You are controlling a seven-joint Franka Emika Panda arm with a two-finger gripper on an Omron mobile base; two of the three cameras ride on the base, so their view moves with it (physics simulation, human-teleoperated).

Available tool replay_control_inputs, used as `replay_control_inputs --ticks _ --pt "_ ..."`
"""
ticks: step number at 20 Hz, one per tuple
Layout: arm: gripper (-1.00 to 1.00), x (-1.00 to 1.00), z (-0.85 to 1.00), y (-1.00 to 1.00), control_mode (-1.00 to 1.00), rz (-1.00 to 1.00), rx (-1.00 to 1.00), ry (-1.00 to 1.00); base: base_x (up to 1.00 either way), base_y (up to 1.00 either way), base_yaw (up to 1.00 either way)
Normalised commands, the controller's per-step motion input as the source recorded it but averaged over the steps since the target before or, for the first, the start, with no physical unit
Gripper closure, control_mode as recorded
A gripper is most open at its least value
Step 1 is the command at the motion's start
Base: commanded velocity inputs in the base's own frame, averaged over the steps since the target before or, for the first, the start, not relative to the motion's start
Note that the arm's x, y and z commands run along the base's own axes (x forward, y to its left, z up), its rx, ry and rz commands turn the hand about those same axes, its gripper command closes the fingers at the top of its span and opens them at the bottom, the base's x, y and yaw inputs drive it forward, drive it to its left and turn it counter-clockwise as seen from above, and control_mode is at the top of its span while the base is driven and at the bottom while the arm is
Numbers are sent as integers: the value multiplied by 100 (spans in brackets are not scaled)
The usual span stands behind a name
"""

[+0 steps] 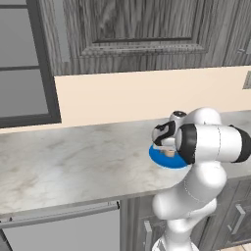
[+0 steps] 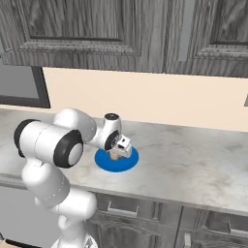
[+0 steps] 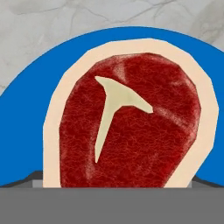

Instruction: Place the steak on the counter behind the older steak on the same shelf of the fridge to maintain FIFO order. Close the fridge door when finished.

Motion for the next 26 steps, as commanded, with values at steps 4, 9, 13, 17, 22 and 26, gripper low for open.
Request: replay_control_inputs --ticks 4,9,13,17,22,26 --pt "100 24 -46 0 -100 0 0 4 0 0 0" --pt "100 -7 -24 3 -100 0 -2 4 0 0 0" --pt "100 -90 12 0 -100 -5 0 -27 0 0 0" --pt "100 -96 77 -11 -100 -1 2 -25 0 0 0" --pt "100 -50 100 -14 -100 0 9 -4 0 0 0" --pt "100 -65 100 -3 -100 -2 8 0 0 0 0"
